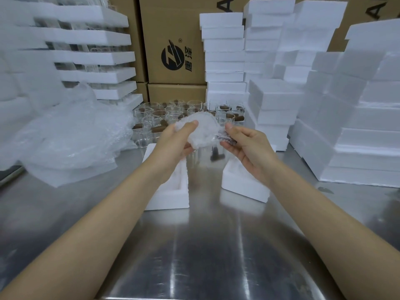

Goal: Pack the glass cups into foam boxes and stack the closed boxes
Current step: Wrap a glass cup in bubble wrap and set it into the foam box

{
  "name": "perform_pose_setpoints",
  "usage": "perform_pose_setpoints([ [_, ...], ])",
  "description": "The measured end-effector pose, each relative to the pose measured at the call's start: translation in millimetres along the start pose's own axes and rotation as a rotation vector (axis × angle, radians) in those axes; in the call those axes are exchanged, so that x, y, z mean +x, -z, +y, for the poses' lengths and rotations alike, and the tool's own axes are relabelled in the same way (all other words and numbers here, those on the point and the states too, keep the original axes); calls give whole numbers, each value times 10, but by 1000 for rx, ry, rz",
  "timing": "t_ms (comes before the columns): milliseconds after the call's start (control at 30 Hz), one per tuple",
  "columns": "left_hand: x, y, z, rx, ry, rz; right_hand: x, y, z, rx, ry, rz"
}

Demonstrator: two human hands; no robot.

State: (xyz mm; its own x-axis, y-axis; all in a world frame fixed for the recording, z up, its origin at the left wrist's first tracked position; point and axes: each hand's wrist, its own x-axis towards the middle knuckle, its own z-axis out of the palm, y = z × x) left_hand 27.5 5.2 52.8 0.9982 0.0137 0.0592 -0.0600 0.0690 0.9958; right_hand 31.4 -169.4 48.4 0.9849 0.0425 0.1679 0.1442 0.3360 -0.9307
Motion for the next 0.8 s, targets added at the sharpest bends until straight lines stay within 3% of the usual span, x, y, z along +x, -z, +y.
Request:
perform_pose_setpoints([
  [200, -23, 31, -23, 260, -163, 97, -57, -118, 12, -133, 53, -117],
  [300, -7, 41, 34, 221, -71, 200, -113, -198, 26, -291, 175, -154],
  [400, -26, 63, 109, 95, -9, 156, -151, -235, 34, -472, 281, -118],
  [533, -21, 296, 196, 217, -77, -125, -94, -176, -22, -229, 263, -28],
  [567, -9, 369, 227, 339, -97, -85, -65, -139, -56, -117, 228, -11],
  [633, 94, 563, 217, 739, -177, 170, -9, -43, -121, 60, 136, 13],
  [700, 165, 756, 201, 1117, -42, 335, 31, 45, -161, 150, 44, 24],
  [733, 178, 823, 188, 1159, 118, 274, 45, 79, -168, 185, 4, 31],
  [800, 173, 888, 191, 945, 412, 49, 66, 131, -166, 247, -64, 54],
])
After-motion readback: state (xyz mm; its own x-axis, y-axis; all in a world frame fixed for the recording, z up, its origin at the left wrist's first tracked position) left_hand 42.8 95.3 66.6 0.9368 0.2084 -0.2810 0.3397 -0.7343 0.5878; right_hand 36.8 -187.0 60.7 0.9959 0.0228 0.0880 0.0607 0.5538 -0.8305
